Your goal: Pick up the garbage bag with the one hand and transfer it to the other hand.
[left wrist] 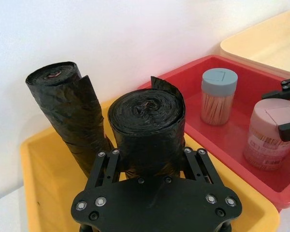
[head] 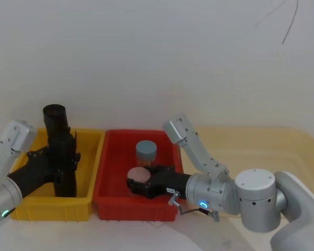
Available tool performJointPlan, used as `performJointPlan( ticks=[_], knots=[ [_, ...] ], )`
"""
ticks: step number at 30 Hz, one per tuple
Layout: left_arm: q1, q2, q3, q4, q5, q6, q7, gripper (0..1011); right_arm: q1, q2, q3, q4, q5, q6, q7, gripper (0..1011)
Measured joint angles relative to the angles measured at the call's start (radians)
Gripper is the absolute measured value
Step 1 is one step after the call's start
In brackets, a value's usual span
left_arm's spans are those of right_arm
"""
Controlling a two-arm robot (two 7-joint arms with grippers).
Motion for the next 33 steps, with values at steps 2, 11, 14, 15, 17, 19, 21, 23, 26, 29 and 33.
performJointPlan(
  ticks=[2,11,14,15,17,19,21,23,26,29,33],
  knots=[
    [0.0,0.0,0.0,0.0,0.0,0.0,0.0,516,0.0,0.0,0.0,0.0,0.0,0.0,0.0,647],
    [-0.004,0.0,-0.002,-0.007,0.007,-0.003,0.0,516,0.002,0.003,-0.002,-0.004,0.001,-0.002,0.003,647],
    [-0.008,0.001,-0.005,-0.016,0.013,-0.005,0.004,516,0.004,0.006,0.0,-0.017,0.003,-0.011,0.004,647],
    [-0.011,0.002,-0.007,-0.023,0.017,-0.006,0.006,516,0.004,0.008,0.001,-0.021,0.003,-0.014,0.004,647],
    [-0.015,0.003,-0.009,-0.032,0.022,-0.007,0.009,516,0.006,0.012,0.005,-0.037,0.004,-0.023,0.004,647],
    [-0.02,0.004,-0.011,-0.04,0.027,-0.008,0.012,516,0.007,0.015,0.009,-0.048,0.006,-0.028,0.003,647],
    [-0.029,0.006,-0.013,-0.054,0.035,-0.011,0.015,516,0.008,0.02,0.015,-0.065,0.008,-0.036,0.002,647],
    [-0.04,0.007,-0.015,-0.065,0.042,-0.013,0.017,516,0.01,0.026,0.022,-0.086,0.01,-0.046,-0.001,647],
    [-0.062,0.008,-0.016,-0.079,0.053,-0.018,0.017,516,0.013,0.036,0.034,-0.116,0.011,-0.058,-0.008,647],
    [-0.084,0.005,-0.015,-0.084,0.06,-0.023,0.015,516,0.015,0.044,0.043,-0.136,0.011,-0.065,-0.015,647],
    [-0.142,-0.008,-0.006,-0.081,0.071,-0.039,-0.004,516,0.019,0.065,0.066,-0.183,0.011,-0.077,-0.034,647]
  ],
)
